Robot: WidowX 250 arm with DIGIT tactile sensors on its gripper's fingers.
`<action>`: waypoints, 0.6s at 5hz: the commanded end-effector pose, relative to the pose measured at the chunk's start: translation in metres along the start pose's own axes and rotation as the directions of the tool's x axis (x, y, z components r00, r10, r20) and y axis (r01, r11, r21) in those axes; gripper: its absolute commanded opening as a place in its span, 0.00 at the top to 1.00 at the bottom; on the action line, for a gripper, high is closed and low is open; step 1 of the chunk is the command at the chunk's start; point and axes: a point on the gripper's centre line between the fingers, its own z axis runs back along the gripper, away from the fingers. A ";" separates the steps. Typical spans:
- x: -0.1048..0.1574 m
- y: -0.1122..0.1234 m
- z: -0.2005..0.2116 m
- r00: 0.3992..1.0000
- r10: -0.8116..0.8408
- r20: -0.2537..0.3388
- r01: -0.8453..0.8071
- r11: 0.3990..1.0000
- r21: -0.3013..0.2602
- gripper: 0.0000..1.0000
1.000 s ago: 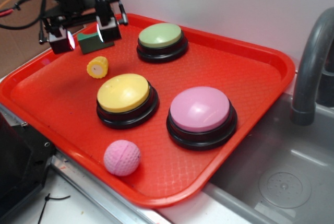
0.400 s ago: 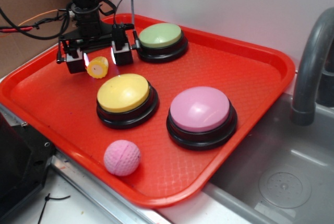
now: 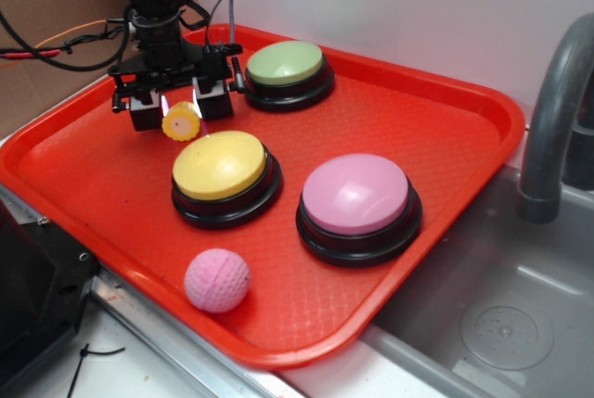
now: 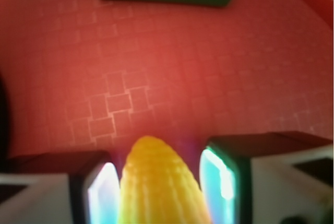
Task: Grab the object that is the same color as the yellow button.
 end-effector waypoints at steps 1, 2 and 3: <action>0.003 0.010 0.047 0.988 -0.147 0.042 0.148 0.988 -0.032 1.00; 0.000 0.018 0.080 0.942 -0.334 0.030 0.335 0.936 -0.107 1.00; -0.009 0.028 0.118 0.871 -0.485 0.075 0.491 0.856 -0.163 1.00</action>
